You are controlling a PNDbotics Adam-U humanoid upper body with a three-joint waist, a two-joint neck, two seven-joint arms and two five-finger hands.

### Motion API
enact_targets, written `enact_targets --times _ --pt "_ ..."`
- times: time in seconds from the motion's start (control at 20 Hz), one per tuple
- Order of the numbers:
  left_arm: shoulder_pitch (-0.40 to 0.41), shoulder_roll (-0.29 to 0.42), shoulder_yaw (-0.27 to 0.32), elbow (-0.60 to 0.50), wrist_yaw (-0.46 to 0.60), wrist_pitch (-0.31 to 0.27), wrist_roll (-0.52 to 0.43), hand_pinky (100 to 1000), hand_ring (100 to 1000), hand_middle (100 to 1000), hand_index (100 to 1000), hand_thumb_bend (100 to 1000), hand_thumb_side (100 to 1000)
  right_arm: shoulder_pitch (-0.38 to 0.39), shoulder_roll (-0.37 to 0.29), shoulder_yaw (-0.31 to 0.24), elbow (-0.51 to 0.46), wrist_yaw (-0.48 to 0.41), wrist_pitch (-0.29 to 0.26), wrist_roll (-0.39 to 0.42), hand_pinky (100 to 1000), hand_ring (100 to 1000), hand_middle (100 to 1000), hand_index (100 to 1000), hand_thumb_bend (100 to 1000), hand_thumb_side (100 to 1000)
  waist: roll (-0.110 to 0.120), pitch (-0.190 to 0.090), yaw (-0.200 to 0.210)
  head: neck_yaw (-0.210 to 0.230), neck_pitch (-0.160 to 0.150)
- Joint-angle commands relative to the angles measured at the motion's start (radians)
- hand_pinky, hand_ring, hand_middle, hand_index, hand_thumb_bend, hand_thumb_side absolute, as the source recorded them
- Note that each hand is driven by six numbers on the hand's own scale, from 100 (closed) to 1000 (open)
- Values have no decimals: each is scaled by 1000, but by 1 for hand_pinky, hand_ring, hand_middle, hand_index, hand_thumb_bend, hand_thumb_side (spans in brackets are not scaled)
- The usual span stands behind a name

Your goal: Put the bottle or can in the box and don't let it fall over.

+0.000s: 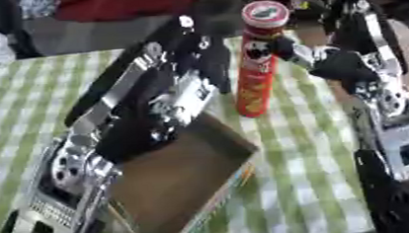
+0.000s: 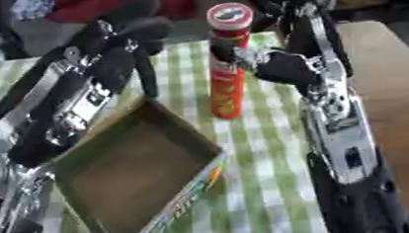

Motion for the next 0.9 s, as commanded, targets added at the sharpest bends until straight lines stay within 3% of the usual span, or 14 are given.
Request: enact_targets --times 0.05,0.5,0.65,0.85,0.9 --pt "-8 -5 7 -20 7 2 0 1000 965 414 968 100 688 -12 -18 -2 -24 -7 -1 3 1000 1000 1000 994 811 213 -4 -23 2 0 -7" --pt "-4 -1 1 -20 10 36 -8 1000 973 419 969 100 710 10 -22 -10 -24 10 26 19 1000 1000 1000 1000 801 206 -2 -20 -2 3 -8" --pt "1 4 0 -20 2 60 -8 1000 973 420 976 100 715 32 -23 -16 -24 38 61 55 1000 1000 1000 1000 886 277 0 -17 -4 4 -8" --pt "7 10 -1 0 -49 76 1 1000 976 420 980 100 722 55 -15 -29 -24 94 137 106 1000 1000 1000 1000 900 289 3 -14 -4 4 -12" --pt "8 10 -2 8 -64 76 2 1000 977 420 980 100 704 60 -12 -31 -24 104 153 115 1000 1000 1000 1000 872 256 3 -13 -4 5 -13"
